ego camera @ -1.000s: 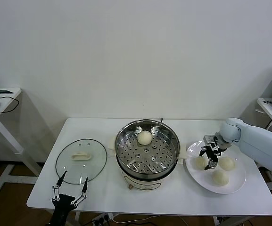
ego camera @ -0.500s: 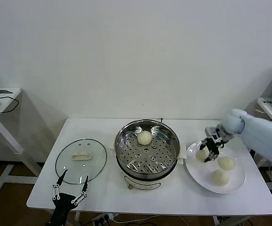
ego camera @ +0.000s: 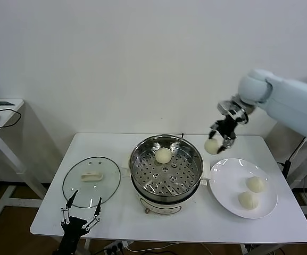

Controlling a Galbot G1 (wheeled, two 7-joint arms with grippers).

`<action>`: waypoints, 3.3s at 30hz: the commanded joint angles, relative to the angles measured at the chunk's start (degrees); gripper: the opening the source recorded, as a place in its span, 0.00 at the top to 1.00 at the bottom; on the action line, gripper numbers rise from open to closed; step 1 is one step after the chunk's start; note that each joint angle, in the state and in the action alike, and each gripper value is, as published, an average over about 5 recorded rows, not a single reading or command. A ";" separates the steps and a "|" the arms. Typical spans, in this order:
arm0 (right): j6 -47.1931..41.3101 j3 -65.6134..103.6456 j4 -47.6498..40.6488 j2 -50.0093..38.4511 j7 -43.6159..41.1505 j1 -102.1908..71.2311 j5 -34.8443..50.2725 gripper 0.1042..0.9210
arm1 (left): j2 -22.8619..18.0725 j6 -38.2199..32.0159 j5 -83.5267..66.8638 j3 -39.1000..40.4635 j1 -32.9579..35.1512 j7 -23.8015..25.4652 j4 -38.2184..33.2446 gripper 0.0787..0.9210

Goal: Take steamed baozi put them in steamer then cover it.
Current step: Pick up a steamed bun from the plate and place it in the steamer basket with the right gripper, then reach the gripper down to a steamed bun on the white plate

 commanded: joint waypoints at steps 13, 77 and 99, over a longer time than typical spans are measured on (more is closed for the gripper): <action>-12.83 -12.39 5.63 23.35 16.45 3.53 15.97 0.34 | -0.09 -0.21 -0.15 -0.25 -0.75 -0.32 0.41 0.12; 6.43 7.06 -0.81 -23.12 7.22 -25.22 -15.95 0.12 | -0.08 -0.62 0.36 -0.44 0.93 -0.41 -0.06 0.12; 4.30 15.15 -3.86 -18.04 12.13 -39.25 -18.75 0.12 | -0.16 -0.50 0.38 -0.98 0.68 -0.47 0.57 0.12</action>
